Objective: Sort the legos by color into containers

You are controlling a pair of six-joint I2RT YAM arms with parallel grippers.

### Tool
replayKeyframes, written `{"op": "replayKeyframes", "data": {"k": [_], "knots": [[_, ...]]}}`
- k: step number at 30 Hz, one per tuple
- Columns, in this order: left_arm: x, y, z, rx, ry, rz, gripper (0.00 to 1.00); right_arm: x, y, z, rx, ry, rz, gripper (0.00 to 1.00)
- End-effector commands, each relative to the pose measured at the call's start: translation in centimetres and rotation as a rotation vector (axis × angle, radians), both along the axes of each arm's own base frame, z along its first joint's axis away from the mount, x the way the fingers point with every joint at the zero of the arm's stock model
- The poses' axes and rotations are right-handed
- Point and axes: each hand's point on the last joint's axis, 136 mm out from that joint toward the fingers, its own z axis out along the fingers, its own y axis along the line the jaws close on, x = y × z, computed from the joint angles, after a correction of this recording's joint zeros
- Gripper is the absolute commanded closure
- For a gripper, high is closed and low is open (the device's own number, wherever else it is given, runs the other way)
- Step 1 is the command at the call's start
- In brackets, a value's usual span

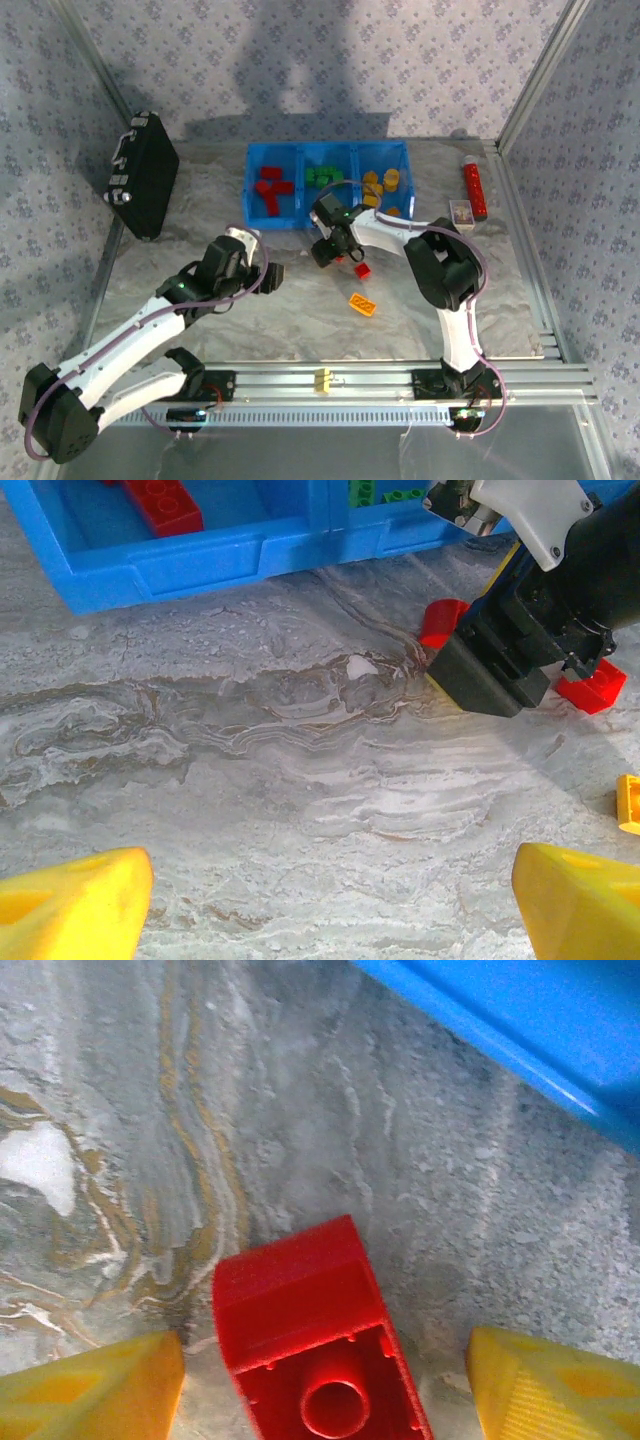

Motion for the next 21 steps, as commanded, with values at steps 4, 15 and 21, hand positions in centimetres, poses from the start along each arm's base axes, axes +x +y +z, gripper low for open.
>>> {"op": "replayKeyframes", "data": {"k": [4, 15, 21], "knots": [[0.0, 0.0, 0.5, -0.008, -0.021, 0.003, 0.07, -1.0, -0.3, -0.6, -0.092, -0.003, 0.022, 0.41], [-0.1, 0.7, 1.8, -0.023, -0.066, 0.026, 0.07, -2.0, 2.1, 4.2, -0.088, -0.120, 0.077, 0.70], [-0.3, 1.3, 2.2, -0.035, -0.069, 0.039, 0.07, -1.5, 4.9, 10.3, 0.025, -0.197, 0.124, 0.69]]}}
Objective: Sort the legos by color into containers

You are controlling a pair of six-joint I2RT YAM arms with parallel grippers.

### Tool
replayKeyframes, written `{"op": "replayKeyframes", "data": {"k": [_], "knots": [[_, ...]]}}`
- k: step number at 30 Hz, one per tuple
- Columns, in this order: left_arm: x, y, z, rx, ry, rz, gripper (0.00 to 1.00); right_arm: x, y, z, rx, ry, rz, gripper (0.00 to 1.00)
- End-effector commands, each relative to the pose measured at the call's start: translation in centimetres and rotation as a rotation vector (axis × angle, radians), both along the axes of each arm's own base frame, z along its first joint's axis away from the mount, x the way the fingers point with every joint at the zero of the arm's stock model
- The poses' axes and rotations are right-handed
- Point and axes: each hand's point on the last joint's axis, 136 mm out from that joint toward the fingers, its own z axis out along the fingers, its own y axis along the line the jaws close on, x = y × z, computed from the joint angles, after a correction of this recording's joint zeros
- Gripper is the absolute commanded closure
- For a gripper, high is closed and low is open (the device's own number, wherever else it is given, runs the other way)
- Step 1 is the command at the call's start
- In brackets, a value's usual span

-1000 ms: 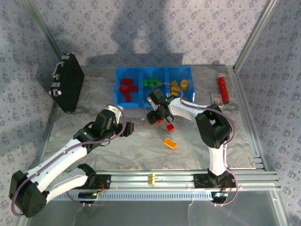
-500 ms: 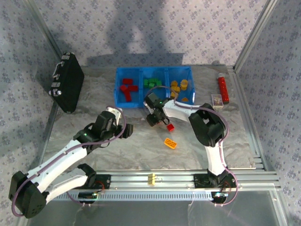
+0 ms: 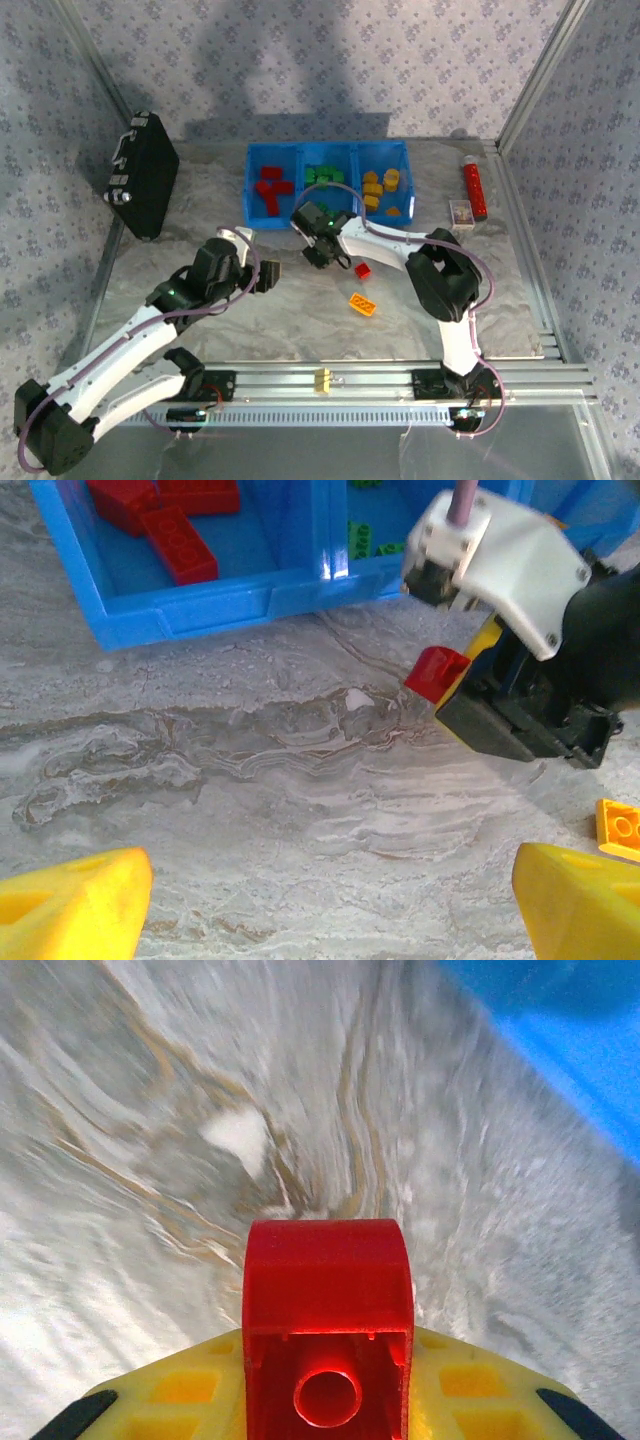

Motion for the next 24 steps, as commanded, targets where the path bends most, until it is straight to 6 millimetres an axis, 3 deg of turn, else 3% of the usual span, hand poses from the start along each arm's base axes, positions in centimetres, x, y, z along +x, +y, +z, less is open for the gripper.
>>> {"op": "replayKeyframes", "data": {"k": [1, 6, 9, 11, 12, 14, 19, 24], "knots": [[-0.1, 0.6, 0.0, 0.002, 0.005, 0.021, 0.07, 1.4, 2.1, 6.5, 0.100, -0.097, 0.039, 0.69], [-0.2, 0.3, 0.5, -0.033, 0.003, 0.020, 0.07, 4.9, 4.9, 9.4, 0.148, -0.126, 0.060, 0.69], [-0.4, -0.5, 0.8, -0.054, 0.017, -0.010, 0.08, 8.3, 6.9, 10.4, 0.193, -0.145, 0.051, 0.68], [-0.6, -0.9, 1.0, -0.049, 0.025, -0.026, 0.08, 10.6, 7.7, 10.3, 0.197, -0.136, 0.035, 0.64], [-0.7, -1.1, 1.1, -0.046, 0.027, -0.035, 0.08, 11.2, 8.0, 10.3, 0.192, -0.125, 0.035, 0.57], [-1.0, -1.5, 1.2, -0.030, 0.026, -0.050, 0.08, 11.2, 8.4, 10.8, 0.188, -0.109, 0.037, 0.23], [-1.4, -2.2, 0.8, -0.020, 0.029, -0.078, 0.08, 10.1, 8.0, 13.6, 0.254, -0.175, 0.035, 0.16], [-1.2, -3.8, 0.1, 0.012, 0.047, -0.125, 0.08, 8.6, 4.1, 14.4, 0.264, -0.191, -0.016, 0.16]]}}
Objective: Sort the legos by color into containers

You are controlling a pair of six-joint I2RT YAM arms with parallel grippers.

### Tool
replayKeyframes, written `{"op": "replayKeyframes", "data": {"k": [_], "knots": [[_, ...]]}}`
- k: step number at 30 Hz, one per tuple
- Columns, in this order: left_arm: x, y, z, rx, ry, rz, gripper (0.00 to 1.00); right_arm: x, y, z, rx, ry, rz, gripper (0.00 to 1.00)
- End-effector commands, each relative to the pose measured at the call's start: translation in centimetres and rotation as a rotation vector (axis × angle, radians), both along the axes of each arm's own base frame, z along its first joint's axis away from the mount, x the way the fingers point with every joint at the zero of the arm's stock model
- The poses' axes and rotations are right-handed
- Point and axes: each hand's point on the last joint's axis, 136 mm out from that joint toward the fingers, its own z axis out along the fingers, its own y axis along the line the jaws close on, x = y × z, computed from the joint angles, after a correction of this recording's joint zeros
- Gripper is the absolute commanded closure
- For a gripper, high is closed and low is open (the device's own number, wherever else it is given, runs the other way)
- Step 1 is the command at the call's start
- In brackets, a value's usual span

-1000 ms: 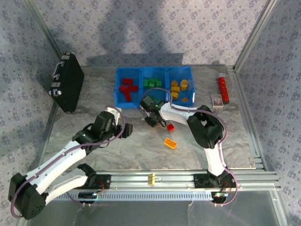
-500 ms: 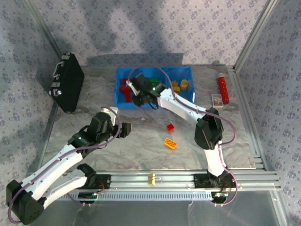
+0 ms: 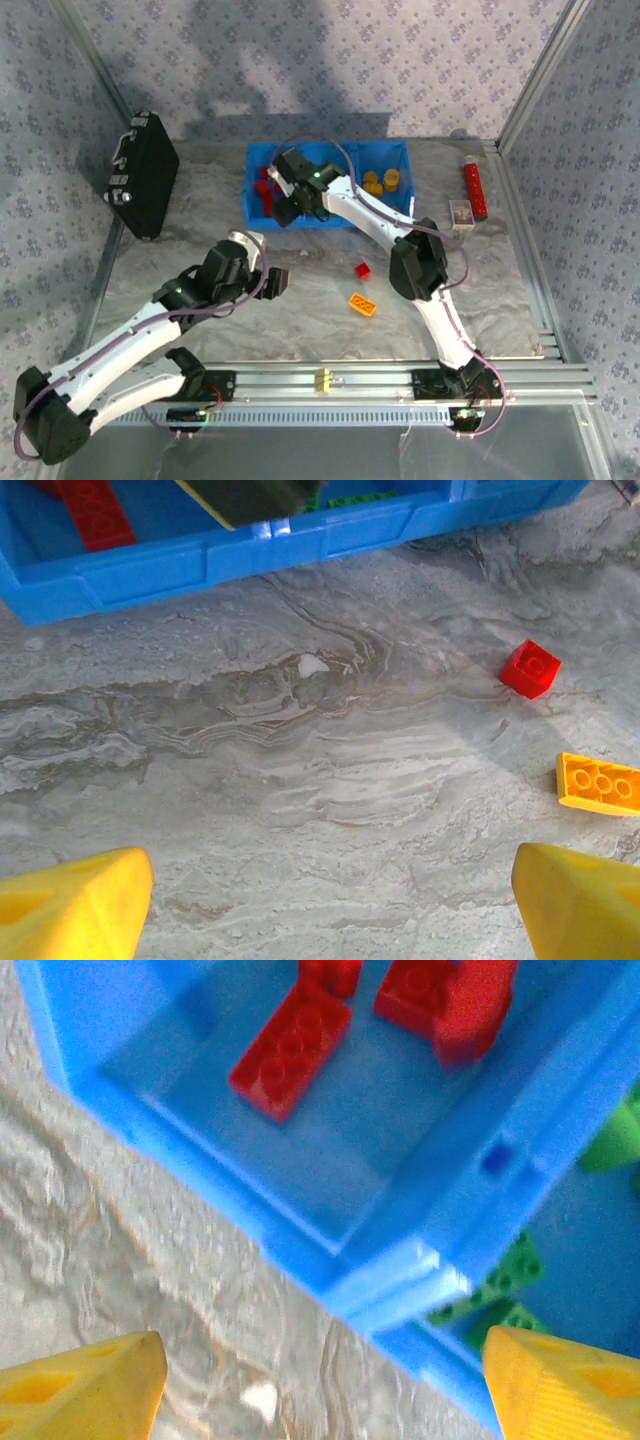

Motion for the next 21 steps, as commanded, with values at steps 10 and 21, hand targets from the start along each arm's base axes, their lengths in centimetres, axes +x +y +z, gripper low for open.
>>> {"op": "replayKeyframes", "data": {"k": [10, 21], "knots": [[0.7, -6.4, -0.1, 0.047, 0.020, -0.181, 0.08, -3.2, -9.3, 9.0, 0.171, -0.175, -0.159, 0.16], [1.5, -13.3, -1.5, 0.127, 0.055, -0.342, 0.12, -5.5, -16.8, 9.8, 0.233, -0.206, -0.326, 0.15]]}}
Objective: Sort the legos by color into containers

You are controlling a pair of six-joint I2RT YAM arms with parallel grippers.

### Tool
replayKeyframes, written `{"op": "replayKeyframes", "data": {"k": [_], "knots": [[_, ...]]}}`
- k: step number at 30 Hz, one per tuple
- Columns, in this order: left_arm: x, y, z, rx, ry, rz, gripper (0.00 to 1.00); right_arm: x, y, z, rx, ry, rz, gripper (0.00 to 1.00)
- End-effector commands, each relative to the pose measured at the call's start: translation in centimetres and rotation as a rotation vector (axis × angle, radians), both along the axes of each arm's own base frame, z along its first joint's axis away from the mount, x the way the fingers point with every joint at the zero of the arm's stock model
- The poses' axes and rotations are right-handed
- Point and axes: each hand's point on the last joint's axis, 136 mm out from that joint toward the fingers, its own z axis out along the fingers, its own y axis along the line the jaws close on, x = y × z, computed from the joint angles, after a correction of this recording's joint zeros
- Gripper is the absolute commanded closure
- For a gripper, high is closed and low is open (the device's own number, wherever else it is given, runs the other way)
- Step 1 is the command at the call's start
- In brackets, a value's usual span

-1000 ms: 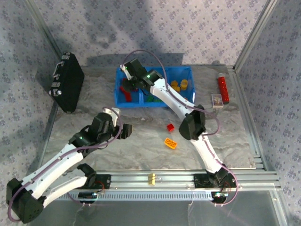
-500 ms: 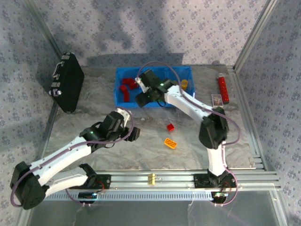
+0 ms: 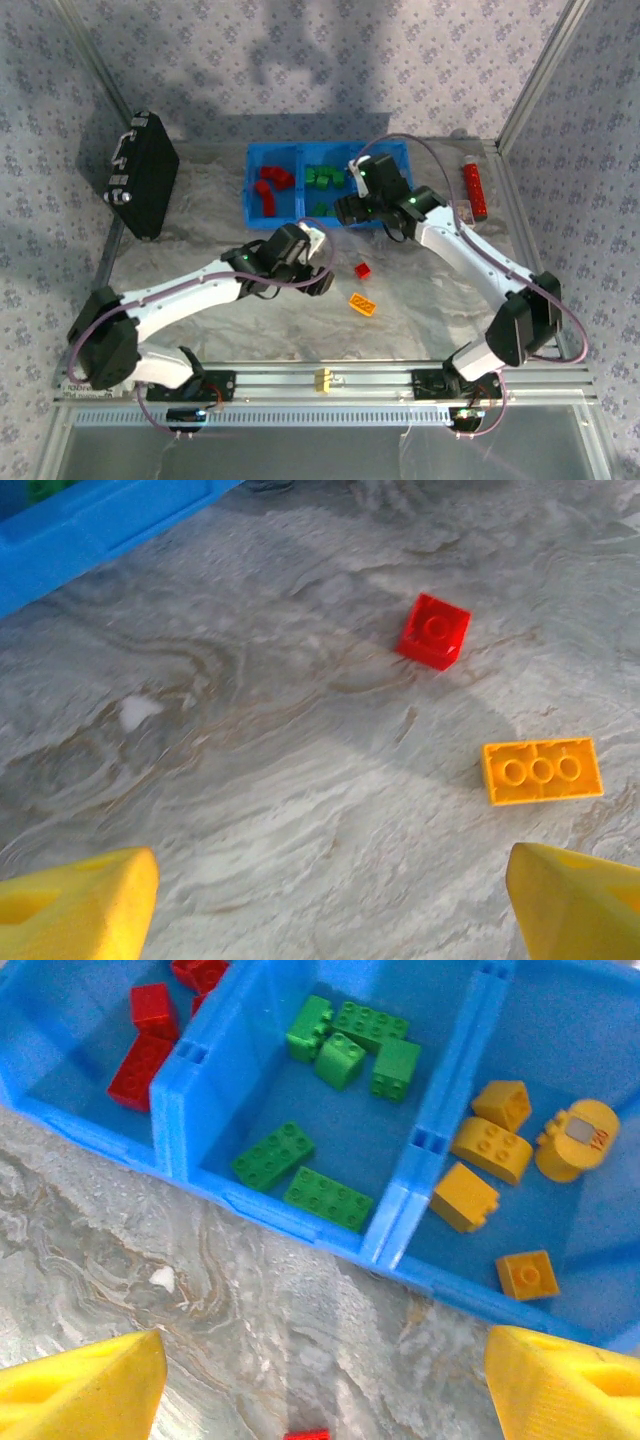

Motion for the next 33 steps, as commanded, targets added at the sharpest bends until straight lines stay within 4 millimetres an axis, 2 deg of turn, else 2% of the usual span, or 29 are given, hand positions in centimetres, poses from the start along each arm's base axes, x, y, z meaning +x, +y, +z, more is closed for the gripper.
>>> {"op": "replayKeyframes", "data": {"k": [1, 5, 9, 19, 24, 33], "knots": [[0.3, -3.0, 0.8, -0.011, -0.014, -0.081, 0.12, -0.7, -2.3, 1.1, 0.045, -0.033, -0.077, 0.15], [0.3, -5.2, -0.1, 0.034, 0.001, -0.126, 0.15, -1.8, -5.1, 0.7, 0.069, -0.033, -0.144, 0.15], [0.6, -7.0, -0.9, 0.038, 0.011, -0.147, 0.15, -3.3, -7.7, -0.9, 0.056, -0.007, -0.199, 0.15], [1.4, -10.1, -2.7, 0.056, 0.037, -0.184, 0.15, -7.2, -13.1, -3.5, 0.100, 0.004, -0.350, 0.11], [1.5, -11.3, -3.5, 0.081, 0.049, -0.209, 0.16, -8.7, -14.9, -5.1, 0.110, 0.028, -0.415, 0.11], [1.3, -12.6, -5.1, 0.114, 0.067, -0.231, 0.17, -10.5, -16.6, -6.2, 0.142, 0.011, -0.506, 0.12]]}}
